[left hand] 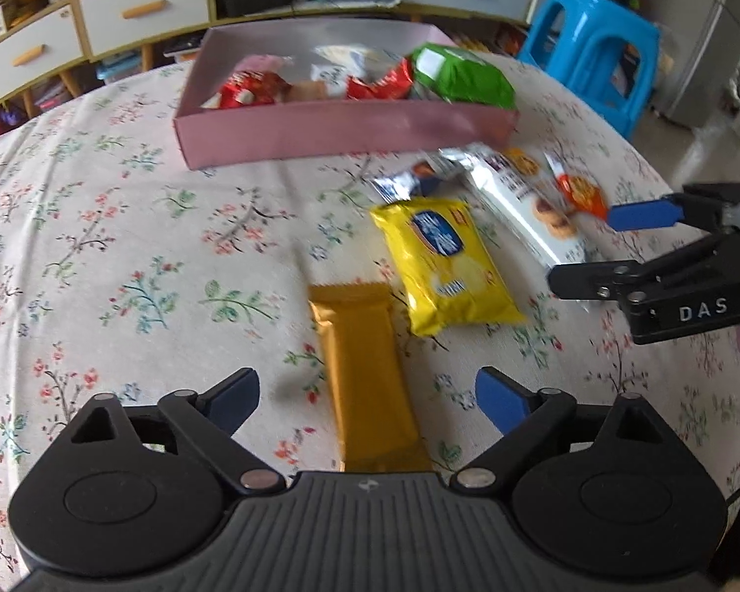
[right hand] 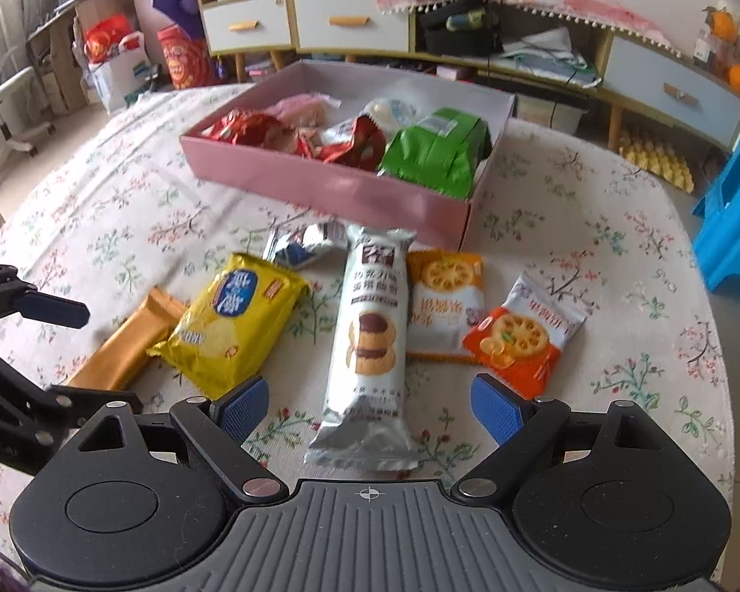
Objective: Organize snacks
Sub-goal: 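Grasp the white chocolate-biscuit tube with the right tool while the left tool grasps the gold bar, then lift both held snacks and lower them into the pink box, then open both tools to release the gold bar and biscuit tube in the box, then withdraw both tools up from the pink box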
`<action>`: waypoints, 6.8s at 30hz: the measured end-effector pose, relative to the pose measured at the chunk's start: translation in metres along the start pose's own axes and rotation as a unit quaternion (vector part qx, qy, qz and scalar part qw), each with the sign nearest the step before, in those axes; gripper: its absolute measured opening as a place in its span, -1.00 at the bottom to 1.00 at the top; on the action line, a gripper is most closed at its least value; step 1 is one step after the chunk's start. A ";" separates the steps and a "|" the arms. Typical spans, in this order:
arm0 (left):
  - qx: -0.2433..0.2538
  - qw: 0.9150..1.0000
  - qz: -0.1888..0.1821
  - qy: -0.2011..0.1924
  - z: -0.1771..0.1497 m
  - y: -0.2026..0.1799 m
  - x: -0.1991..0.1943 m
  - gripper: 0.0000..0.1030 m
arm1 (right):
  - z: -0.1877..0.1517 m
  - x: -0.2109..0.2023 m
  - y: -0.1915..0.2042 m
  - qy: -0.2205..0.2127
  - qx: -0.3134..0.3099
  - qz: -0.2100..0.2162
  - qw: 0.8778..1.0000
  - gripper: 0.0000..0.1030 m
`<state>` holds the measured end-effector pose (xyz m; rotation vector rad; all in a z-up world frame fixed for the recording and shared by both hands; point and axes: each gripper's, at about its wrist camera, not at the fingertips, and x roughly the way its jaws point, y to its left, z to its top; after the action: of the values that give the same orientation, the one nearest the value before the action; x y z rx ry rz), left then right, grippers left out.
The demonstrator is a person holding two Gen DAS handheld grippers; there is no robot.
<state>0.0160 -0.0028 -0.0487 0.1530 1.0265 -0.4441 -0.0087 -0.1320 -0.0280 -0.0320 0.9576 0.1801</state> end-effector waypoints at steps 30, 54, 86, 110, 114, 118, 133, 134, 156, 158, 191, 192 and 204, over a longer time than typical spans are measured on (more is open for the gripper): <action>-0.018 0.999 0.044 -0.005 0.007 0.016 -0.001 -0.45 | 0.007 0.014 0.011 0.036 -0.005 0.023 0.999 -0.32; -0.071 0.997 0.028 -0.005 0.032 0.034 0.004 -0.47 | 0.041 0.037 0.003 0.025 0.051 0.024 0.998 -0.42; -0.224 0.966 -0.056 -0.116 0.102 0.075 -0.010 -0.47 | 0.114 -0.010 -0.027 -0.060 0.221 0.068 0.971 -0.42; -0.136 0.985 -0.036 -0.102 0.169 0.072 0.077 -0.47 | 0.178 0.095 -0.066 -0.029 0.232 0.052 0.971 -0.41; -0.129 0.986 -0.034 -0.101 0.172 0.071 0.080 -0.47 | 0.180 0.097 -0.069 -0.032 0.230 0.053 0.971 -0.41; -0.123 0.987 -0.032 -0.101 0.175 0.071 0.080 -0.47 | 0.181 0.099 -0.069 -0.034 0.227 0.049 0.972 -0.41; -0.108 0.989 -0.025 -0.102 0.178 0.067 0.079 -0.09 | 0.188 0.092 -0.067 -0.054 0.216 0.057 0.973 0.08; -0.108 0.989 -0.024 -0.102 0.178 0.066 0.079 -0.06 | 0.189 0.090 -0.067 -0.056 0.214 0.059 0.974 0.08; -0.094 0.990 -0.017 -0.105 0.144 0.048 0.022 0.86 | 0.154 0.004 -0.059 -0.080 0.188 0.041 0.978 0.64; -0.091 0.990 -0.013 -0.102 0.139 0.045 0.017 0.87 | 0.148 -0.001 -0.056 -0.080 0.180 0.037 0.980 0.66; -0.084 0.996 0.024 0.015 0.066 -0.025 0.048 0.51 | 0.045 0.046 -0.111 0.021 0.251 -0.109 0.962 0.48; -0.076 0.997 0.027 0.013 0.064 -0.026 0.047 0.50 | 0.044 0.048 -0.110 0.023 0.243 -0.108 0.964 0.42; 0.004 1.000 0.027 -0.017 0.037 -0.017 0.025 -0.03 | 0.022 0.034 -0.092 0.002 0.109 -0.092 0.990 -0.03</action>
<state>0.0492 -0.0373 -0.0491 0.1791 0.9860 -0.4014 0.0439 -0.2151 -0.0476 0.0808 0.9682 -0.0950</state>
